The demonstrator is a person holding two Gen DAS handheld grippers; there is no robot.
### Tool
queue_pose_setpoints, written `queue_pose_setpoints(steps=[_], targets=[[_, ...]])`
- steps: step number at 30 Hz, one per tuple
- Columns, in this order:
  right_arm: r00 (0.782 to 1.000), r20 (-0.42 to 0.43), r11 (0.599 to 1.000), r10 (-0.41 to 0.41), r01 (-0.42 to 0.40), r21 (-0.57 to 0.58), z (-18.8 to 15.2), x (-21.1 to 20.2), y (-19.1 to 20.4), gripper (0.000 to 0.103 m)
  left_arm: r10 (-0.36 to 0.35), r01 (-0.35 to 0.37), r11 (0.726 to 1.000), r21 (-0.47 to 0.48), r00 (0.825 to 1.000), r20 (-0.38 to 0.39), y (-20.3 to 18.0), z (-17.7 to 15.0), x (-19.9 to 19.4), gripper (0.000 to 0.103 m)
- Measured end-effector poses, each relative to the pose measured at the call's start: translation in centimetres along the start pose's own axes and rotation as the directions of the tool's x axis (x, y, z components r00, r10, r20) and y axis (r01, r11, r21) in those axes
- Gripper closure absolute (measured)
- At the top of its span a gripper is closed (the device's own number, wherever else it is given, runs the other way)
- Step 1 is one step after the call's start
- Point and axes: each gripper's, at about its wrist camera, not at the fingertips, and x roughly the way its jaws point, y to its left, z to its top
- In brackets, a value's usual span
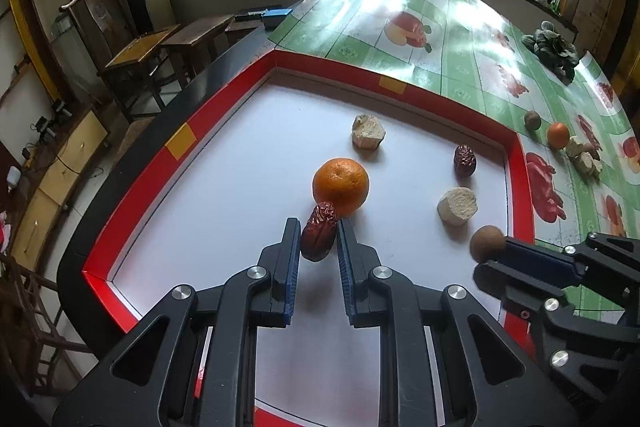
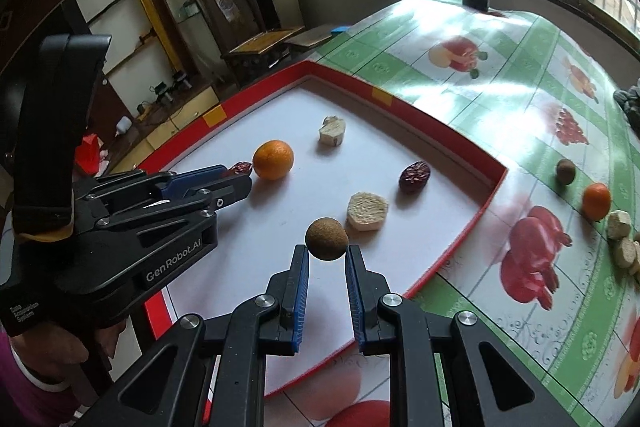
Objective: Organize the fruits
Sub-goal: 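Carry the red date into the tray with the left tool while the right tool carries the brown fruit, then open the left tool to release the date while the right tool releases the brown fruit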
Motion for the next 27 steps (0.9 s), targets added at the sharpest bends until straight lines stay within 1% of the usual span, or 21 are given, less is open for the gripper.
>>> queue_pose_setpoints(steps=[14, 20, 21, 23, 24, 25, 27], targets=[[0.999, -0.051, 0.999, -0.006, 0.004, -0.040, -0.1, 2.3, 0.8, 0.085, -0.005, 0.004, 1.000, -0.013, 0.999, -0.037, 0.3, -0.2, 1.2, 0.086], [0.999, -0.048, 1.000, 0.002, -0.003, -0.023, -0.1, 2.9, 0.5, 0.084, -0.007, 0.005, 0.999, -0.038, 0.999, -0.053, 0.6, 0.0, 1.5, 0.084], [0.999, -0.044, 1.000, 0.013, -0.014, -0.016, -0.1, 2.9, 0.3, 0.084, -0.005, 0.003, 0.999, -0.039, 0.998, -0.055, 0.6, 0.1, 1.5, 0.082], [0.999, -0.034, 1.000, 0.020, -0.020, -0.008, -0.2, 2.9, 0.2, 0.082, 0.005, -0.008, 0.999, -0.043, 0.998, -0.060, 0.7, 0.2, 1.6, 0.067], [0.999, -0.032, 1.000, 0.023, -0.023, -0.004, -0.2, 2.8, 0.1, 0.081, 0.003, -0.006, 0.999, -0.051, 0.998, -0.062, 0.8, 0.2, 1.6, 0.054], [0.999, -0.030, 1.000, 0.026, -0.026, 0.003, -0.2, 2.8, 0.0, 0.081, -0.003, 0.000, 0.998, -0.061, 0.998, -0.061, 1.0, 0.2, 1.6, 0.051], [0.999, -0.024, 1.000, 0.025, -0.025, 0.009, -0.2, 2.4, -0.1, 0.080, -0.003, -0.001, 0.997, -0.074, 0.998, -0.059, 1.2, 0.2, 1.5, 0.051]])
